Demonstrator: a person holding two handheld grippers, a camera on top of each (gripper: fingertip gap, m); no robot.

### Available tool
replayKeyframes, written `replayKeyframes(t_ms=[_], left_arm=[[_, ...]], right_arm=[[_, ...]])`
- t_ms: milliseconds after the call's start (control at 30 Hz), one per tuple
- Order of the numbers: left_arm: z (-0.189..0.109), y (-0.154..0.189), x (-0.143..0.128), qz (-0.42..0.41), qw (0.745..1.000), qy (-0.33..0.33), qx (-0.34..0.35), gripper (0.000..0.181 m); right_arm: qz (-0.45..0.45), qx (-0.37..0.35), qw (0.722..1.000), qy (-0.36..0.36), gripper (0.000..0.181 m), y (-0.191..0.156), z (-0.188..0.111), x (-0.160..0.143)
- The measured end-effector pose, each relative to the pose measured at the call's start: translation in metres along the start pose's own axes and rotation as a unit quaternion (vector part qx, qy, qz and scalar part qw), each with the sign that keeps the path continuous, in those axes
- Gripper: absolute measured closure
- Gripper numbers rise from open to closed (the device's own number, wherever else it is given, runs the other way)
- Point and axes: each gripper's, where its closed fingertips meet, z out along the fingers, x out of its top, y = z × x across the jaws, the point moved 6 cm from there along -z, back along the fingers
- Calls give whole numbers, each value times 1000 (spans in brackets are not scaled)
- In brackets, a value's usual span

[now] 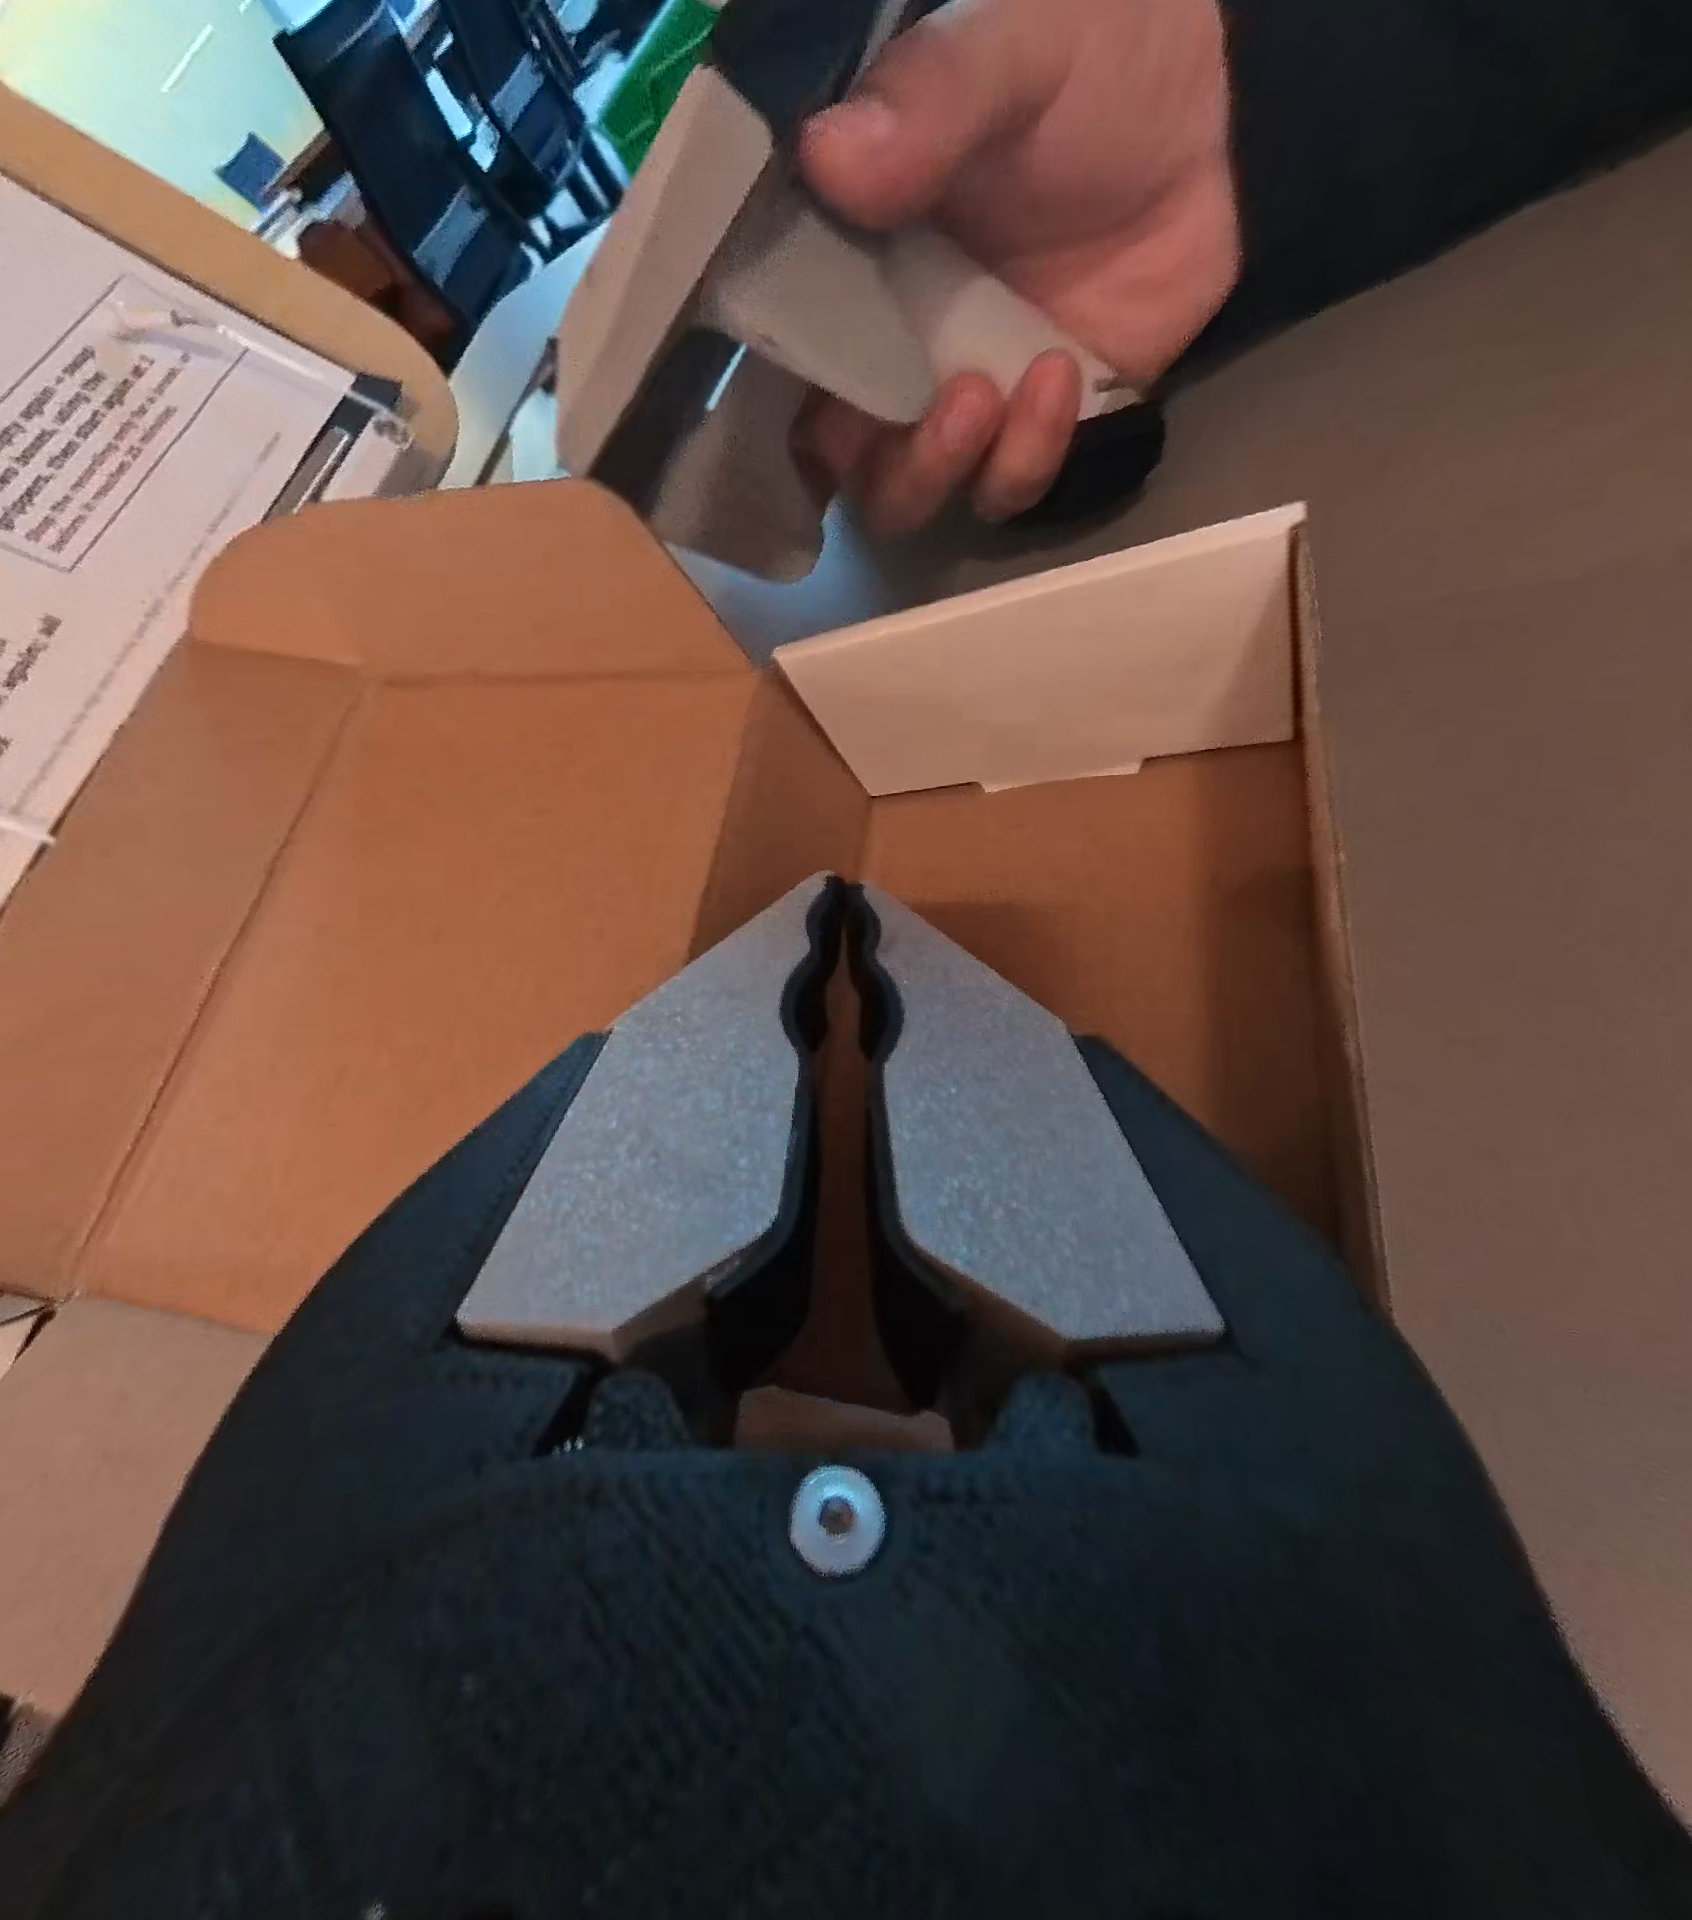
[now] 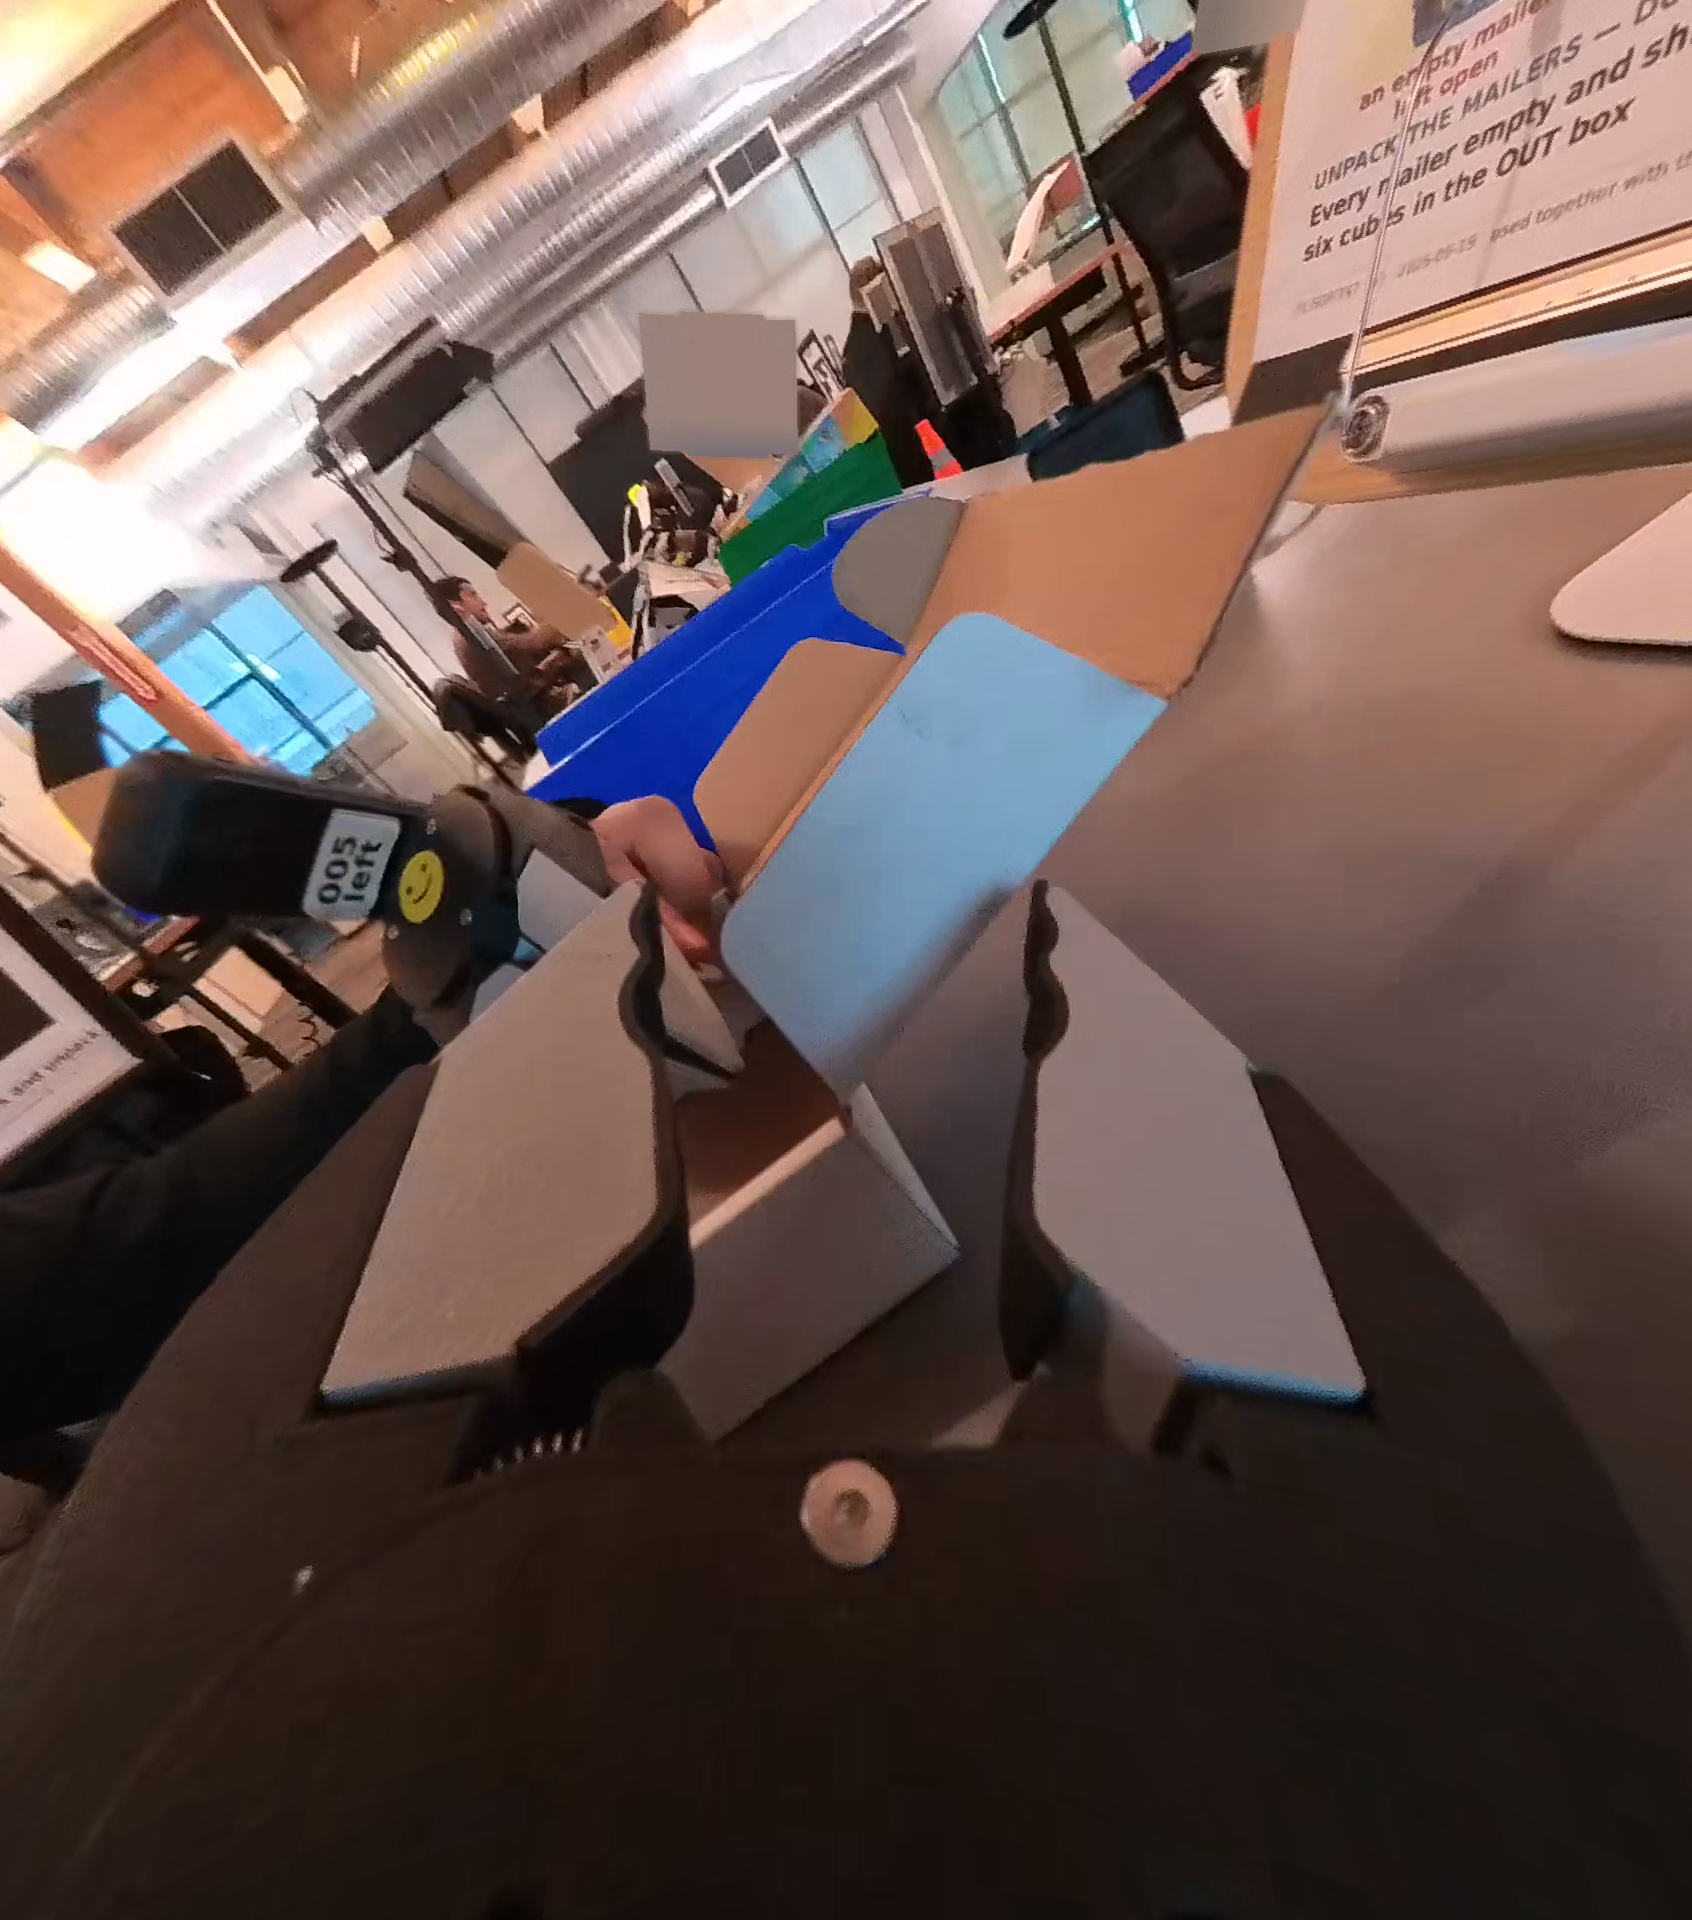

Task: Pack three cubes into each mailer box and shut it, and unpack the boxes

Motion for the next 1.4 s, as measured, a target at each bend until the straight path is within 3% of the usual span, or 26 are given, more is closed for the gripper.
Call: replayKeyframes(t_ms=[133,300,433,600,767,867,967,1033,1133,1200,1400], left_arm=[[4,9,7,27,1000,6,-5,181],[3,7,9,24,1000,20,2,181],[3,6,10,44,998,23,25,181],[3,7,11,44,999,26,16,181],[4,10,12,42,999,27,7,181],[3,9,10,46,999,23,12,181],[4,7,9,37,999,12,11,181],[5,3,7,30,999,-1,24,181],[5,-5,6,27,998,-15,60,181],[5,-10,5,45,994,-31,91,181],[6,-5,8,63,994,-25,84,181]], right_arm=[[13,14,1000,9,109,-5,1,2],[7,-21,1000,-16,113,4,1,-3],[14,-44,998,45,111,11,-13,13],[78,4,997,0,103,12,-8,0],[135,103,984,-55,121,0,8,-15],[78,109,989,-62,122,-7,7,-12],[-84,75,990,-84,122,-18,6,-13],[-246,37,963,-109,122,-26,3,-18],[-427,1,896,-123,123,-35,-2,-30],[-433,-15,893,-118,123,-34,-3,-30],[-246,-12,963,-111,131,-14,-3,-14]])
